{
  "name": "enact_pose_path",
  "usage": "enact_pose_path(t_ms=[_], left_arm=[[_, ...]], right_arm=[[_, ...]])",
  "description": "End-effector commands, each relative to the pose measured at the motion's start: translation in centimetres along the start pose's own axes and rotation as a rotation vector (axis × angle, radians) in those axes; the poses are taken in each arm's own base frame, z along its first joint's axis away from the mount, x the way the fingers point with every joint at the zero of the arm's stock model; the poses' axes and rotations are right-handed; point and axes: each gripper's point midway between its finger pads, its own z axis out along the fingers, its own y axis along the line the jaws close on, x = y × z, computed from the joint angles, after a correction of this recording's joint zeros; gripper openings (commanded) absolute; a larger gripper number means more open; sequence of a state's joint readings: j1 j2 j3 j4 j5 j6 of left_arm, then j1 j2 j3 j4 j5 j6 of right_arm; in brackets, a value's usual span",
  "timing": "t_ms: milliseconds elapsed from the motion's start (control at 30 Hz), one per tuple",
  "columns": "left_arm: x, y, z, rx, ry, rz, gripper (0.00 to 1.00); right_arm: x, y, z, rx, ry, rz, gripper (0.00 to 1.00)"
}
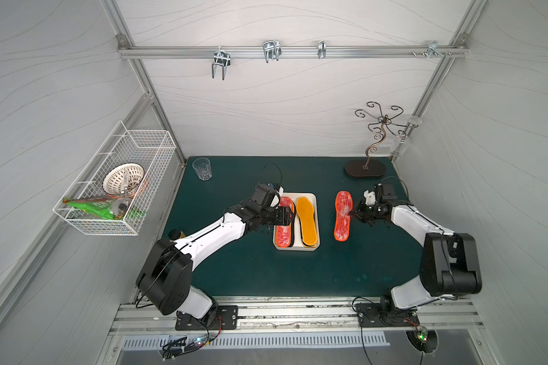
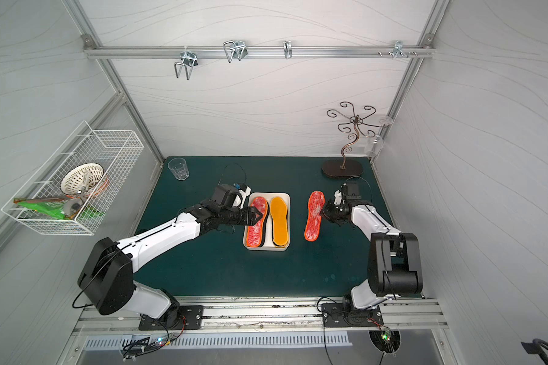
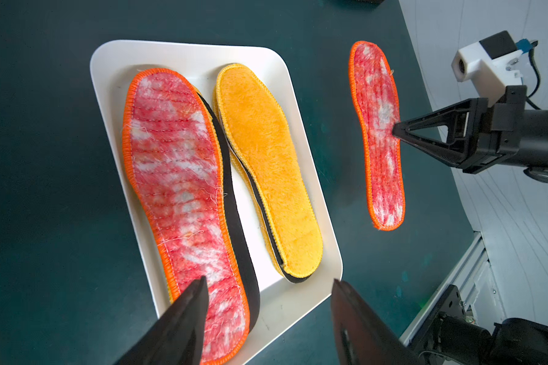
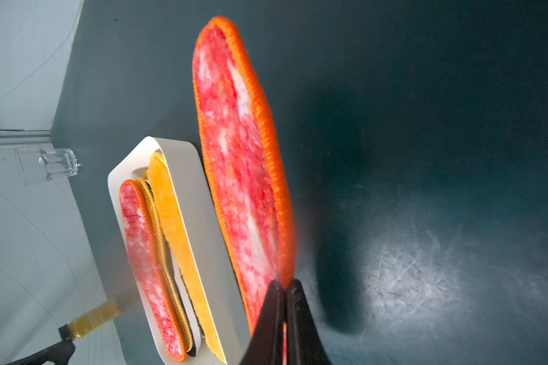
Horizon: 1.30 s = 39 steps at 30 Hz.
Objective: Put the insoles into the storage box
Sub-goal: Pick up the insole from the center of the board, then place the insole in the storage box.
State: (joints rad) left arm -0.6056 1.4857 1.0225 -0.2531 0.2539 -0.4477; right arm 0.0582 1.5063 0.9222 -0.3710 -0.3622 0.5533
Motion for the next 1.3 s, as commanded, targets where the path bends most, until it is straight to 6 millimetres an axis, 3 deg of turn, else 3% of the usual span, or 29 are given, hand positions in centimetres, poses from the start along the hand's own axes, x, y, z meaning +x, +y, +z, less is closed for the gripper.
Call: enact_pose_path(t_ms=[0, 133, 333, 533, 667, 900, 1267], left_arm=[[-2.1, -2.7, -0.4, 0.081, -0.048, 0.044, 0.67], [-2.6, -3.2, -0.9, 0.095, -0.066, 0.034, 0.69], [-4.0, -0.8, -2.4, 0.064, -0.139, -0.052, 0.74], [-4.0, 1.9, -3.2, -0.010, -0.173, -0.097, 0.75], [-3.3, 3.2, -3.5, -0.045, -0.184, -0.121, 0.75], [-2.2, 4.1, -3.4, -0.063, -0.174, -0.141, 0.75], [-1.7, 4.6, -3.2, -0.079, -0.164, -0.139, 0.75]], right_arm=[[0.9, 0.8, -1.2, -0.035, 0.023, 0.010, 0.00], [1.0, 2.2, -2.2, -0.073, 0.021, -0.012, 0.00], [2.5, 6.6, -2.8, -0.142, 0.053, -0.100, 0.00], [4.7, 11.3, -1.3, -0.227, 0.106, -0.177, 0.00], [5.8, 13.6, 0.8, -0.265, 0.136, -0.210, 0.00], [6.6, 14.1, 4.9, -0.277, 0.180, -0.186, 0.00], [6.8, 12.0, 7.9, -0.175, 0.173, -0.234, 0.00]])
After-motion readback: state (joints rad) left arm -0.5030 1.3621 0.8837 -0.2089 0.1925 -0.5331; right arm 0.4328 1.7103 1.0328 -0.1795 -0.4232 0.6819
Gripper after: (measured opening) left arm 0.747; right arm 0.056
